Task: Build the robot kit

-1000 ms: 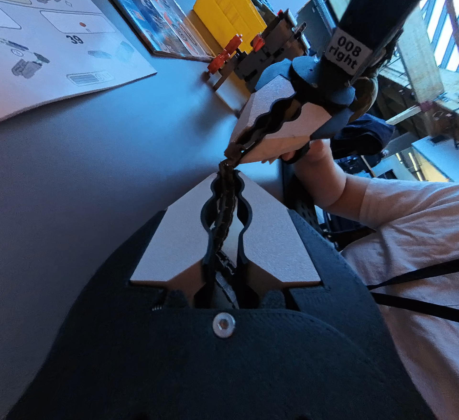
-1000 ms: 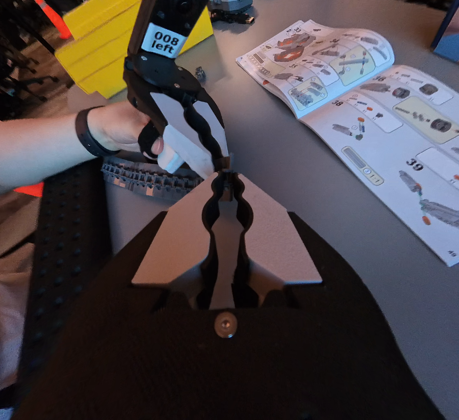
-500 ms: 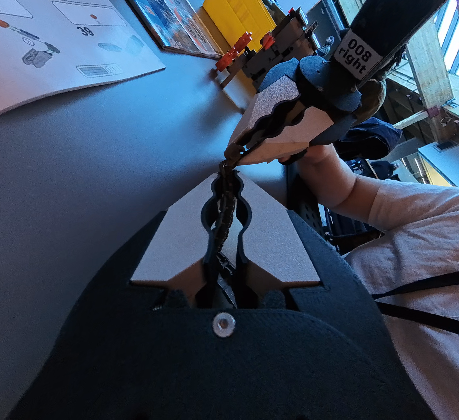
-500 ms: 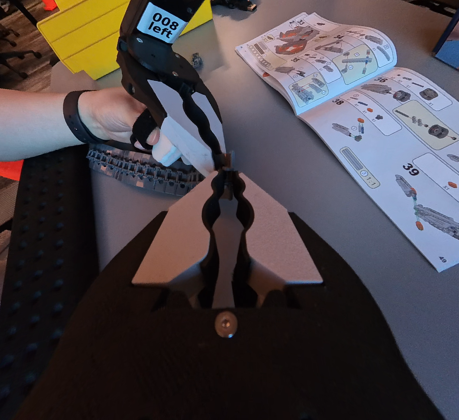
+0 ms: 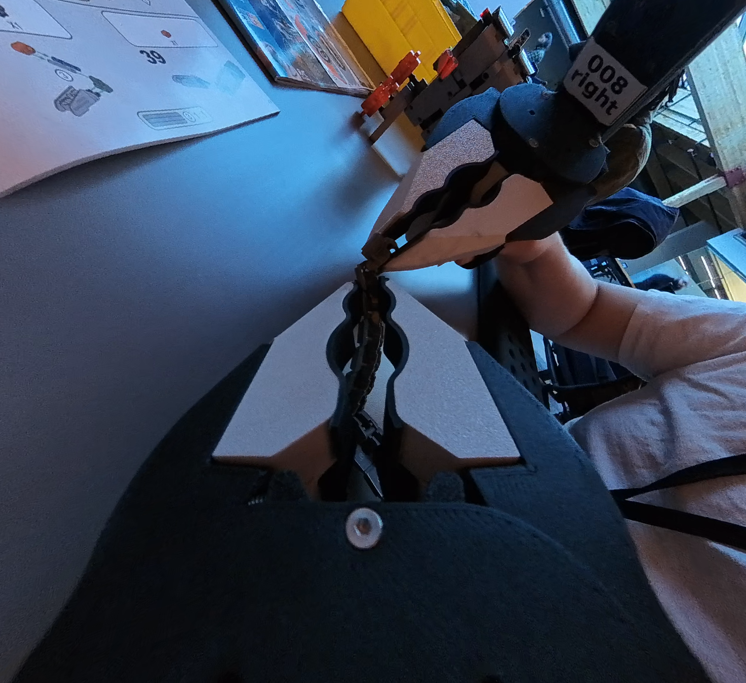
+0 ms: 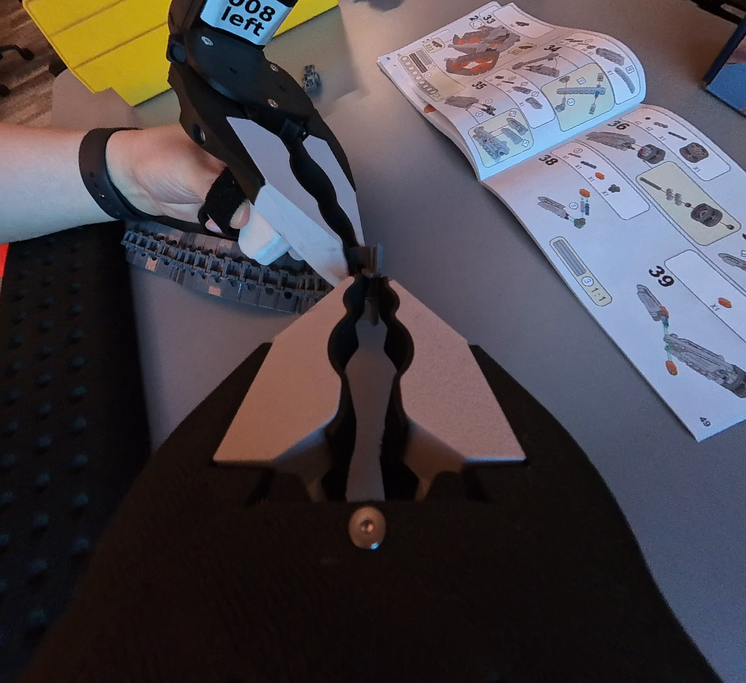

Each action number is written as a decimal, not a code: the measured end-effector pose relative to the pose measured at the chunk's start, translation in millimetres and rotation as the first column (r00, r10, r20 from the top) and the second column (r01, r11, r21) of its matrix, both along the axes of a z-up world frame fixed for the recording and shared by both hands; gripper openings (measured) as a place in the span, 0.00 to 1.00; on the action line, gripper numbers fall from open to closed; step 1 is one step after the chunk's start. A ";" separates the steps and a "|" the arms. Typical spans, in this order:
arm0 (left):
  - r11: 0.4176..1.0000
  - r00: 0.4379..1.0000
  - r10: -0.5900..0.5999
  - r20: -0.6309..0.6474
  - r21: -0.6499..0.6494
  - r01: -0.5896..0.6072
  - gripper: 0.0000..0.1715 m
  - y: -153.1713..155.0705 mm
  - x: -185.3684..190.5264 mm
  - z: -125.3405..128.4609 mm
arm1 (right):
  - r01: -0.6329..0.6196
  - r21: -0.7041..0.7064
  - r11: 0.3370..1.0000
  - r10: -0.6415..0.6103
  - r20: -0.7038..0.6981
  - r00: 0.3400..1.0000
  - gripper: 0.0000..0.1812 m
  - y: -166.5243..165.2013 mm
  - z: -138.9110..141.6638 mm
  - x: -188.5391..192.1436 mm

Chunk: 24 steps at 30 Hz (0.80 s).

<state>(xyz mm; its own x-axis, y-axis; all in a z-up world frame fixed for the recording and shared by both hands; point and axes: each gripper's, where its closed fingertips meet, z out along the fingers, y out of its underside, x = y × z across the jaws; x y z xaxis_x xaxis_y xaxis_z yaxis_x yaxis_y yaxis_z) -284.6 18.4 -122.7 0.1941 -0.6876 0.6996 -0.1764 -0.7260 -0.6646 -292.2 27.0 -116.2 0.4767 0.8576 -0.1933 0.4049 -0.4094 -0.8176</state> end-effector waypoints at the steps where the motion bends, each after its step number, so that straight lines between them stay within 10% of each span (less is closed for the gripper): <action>1: 1.000 1.000 0.002 -0.002 0.006 -0.001 0.03 -0.1 0.0 -0.1 | -0.002 -0.002 1.000 0.002 0.007 1.000 0.03 -0.2 -0.5 0.0; 19: 0.999 0.997 -0.007 -0.081 0.041 0.011 0.03 -2.7 3.1 -9.7 | -0.009 0.015 1.000 0.007 0.133 0.991 0.04 -0.9 -13.3 2.3; 24: 1.000 1.000 0.004 0.001 -0.020 -0.004 0.03 3.4 -0.1 -1.7 | 0.035 -0.014 0.999 -0.035 -0.017 0.999 0.04 6.2 -2.4 -2.2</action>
<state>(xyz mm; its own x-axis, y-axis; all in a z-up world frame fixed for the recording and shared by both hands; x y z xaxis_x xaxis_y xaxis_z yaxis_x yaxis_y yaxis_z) -284.7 21.8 -124.4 0.1958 -0.6725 0.7137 -0.1727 -0.7401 -0.6500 -294.4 33.2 -118.6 0.5031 0.8374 -0.2135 0.3755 -0.4343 -0.8187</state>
